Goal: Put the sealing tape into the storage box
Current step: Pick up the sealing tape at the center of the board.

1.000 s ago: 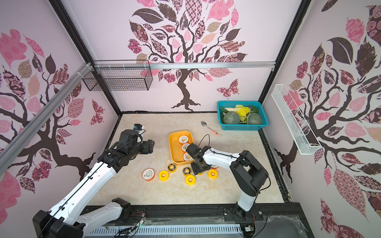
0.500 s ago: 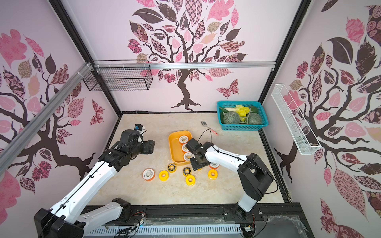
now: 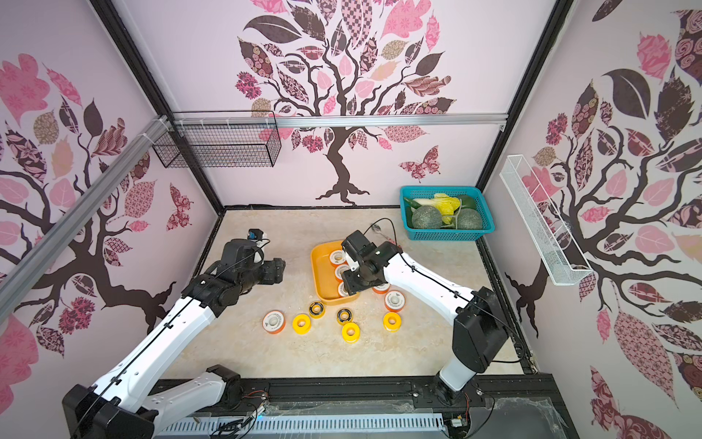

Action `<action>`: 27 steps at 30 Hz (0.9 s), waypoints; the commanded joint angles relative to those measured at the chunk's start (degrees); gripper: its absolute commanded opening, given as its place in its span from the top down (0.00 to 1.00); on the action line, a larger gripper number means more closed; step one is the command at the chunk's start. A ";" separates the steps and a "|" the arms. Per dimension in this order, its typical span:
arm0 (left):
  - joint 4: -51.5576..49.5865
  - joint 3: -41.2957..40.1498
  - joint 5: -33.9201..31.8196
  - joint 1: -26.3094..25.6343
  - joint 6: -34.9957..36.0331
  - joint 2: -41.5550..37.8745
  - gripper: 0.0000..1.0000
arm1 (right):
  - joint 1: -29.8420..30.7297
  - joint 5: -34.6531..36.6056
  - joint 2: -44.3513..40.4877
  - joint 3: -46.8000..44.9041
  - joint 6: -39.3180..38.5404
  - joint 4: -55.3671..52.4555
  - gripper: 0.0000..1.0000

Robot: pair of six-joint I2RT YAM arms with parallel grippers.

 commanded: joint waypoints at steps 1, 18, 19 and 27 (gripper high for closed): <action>-0.53 0.40 -0.43 0.18 -0.06 -0.12 0.20 | -0.46 -2.30 5.53 6.72 -1.49 0.02 0.45; -0.91 0.50 -0.79 0.17 -0.22 0.23 0.20 | -0.60 -4.21 33.25 36.23 -2.93 -5.77 0.45; -0.90 0.48 -0.87 0.16 -0.18 0.28 0.20 | -0.60 -4.25 34.16 37.26 -2.85 -5.93 0.46; -0.98 0.56 -1.08 0.16 -0.12 0.39 0.20 | -0.70 -3.05 41.14 44.34 -2.03 -9.21 0.47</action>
